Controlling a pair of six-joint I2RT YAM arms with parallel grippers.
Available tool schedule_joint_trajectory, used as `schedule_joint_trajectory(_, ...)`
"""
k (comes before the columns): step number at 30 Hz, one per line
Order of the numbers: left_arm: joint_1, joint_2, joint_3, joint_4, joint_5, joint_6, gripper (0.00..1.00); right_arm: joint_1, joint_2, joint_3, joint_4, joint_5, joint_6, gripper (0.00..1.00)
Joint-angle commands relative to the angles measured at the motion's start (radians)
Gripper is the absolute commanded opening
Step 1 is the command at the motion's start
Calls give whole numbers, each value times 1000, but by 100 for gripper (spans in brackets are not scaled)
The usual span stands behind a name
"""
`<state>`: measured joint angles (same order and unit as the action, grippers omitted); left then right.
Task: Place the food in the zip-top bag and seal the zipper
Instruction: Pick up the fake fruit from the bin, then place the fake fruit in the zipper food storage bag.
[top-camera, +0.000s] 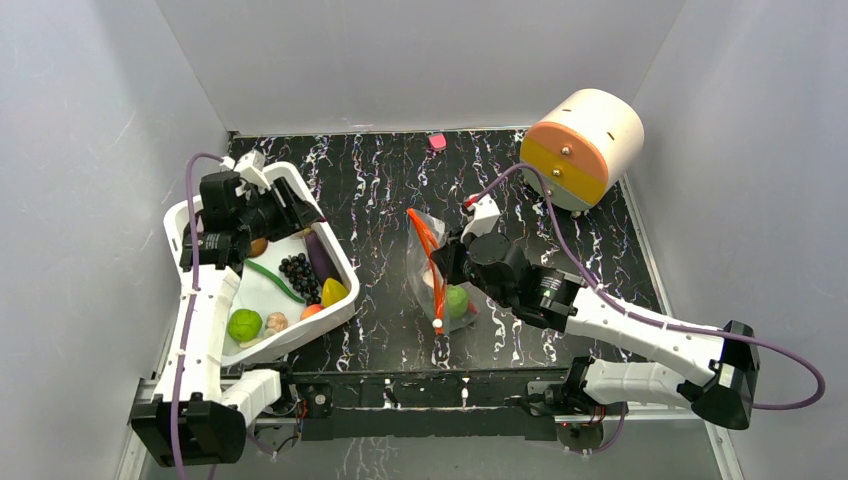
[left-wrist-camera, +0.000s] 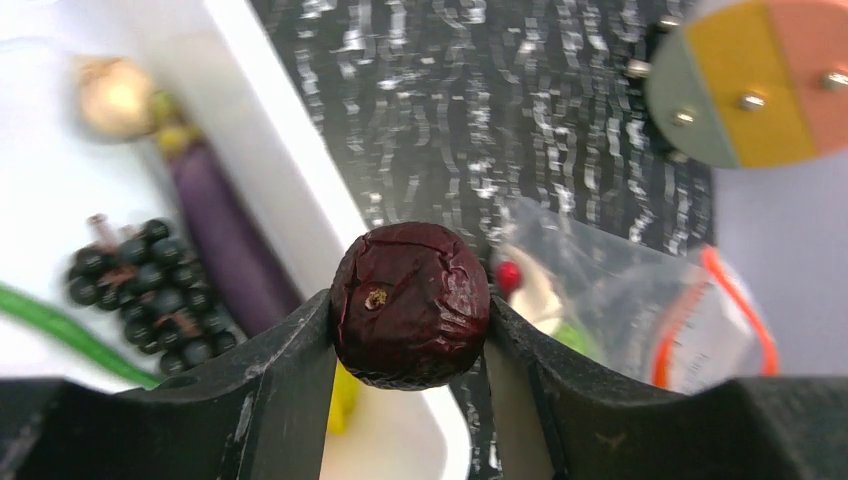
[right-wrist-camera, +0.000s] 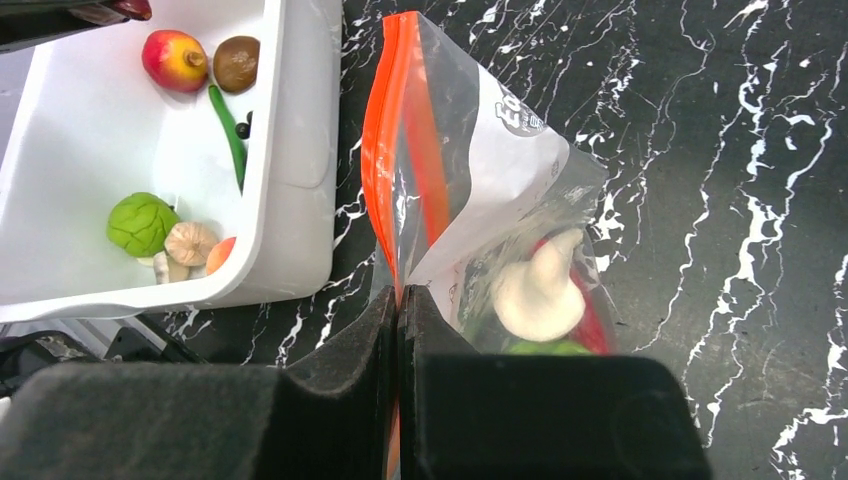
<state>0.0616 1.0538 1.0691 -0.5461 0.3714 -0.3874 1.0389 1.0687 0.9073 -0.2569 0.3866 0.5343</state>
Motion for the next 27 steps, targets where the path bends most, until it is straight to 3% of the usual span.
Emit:
schedule_joint_trajectory(1, -81, -53, 42, 81, 153, -94, 26, 4, 5, 58, 87, -28, 29, 0)
schedule_joint_trajectory(8, -249, -85, -8, 229, 153, -224, 23, 4, -21, 13, 163, -41, 61, 0)
schedule_joint_trajectory(27, -551, -8, -119, 486, 126, -343, 21, 4, -31, 6, 205, -57, 67, 0)
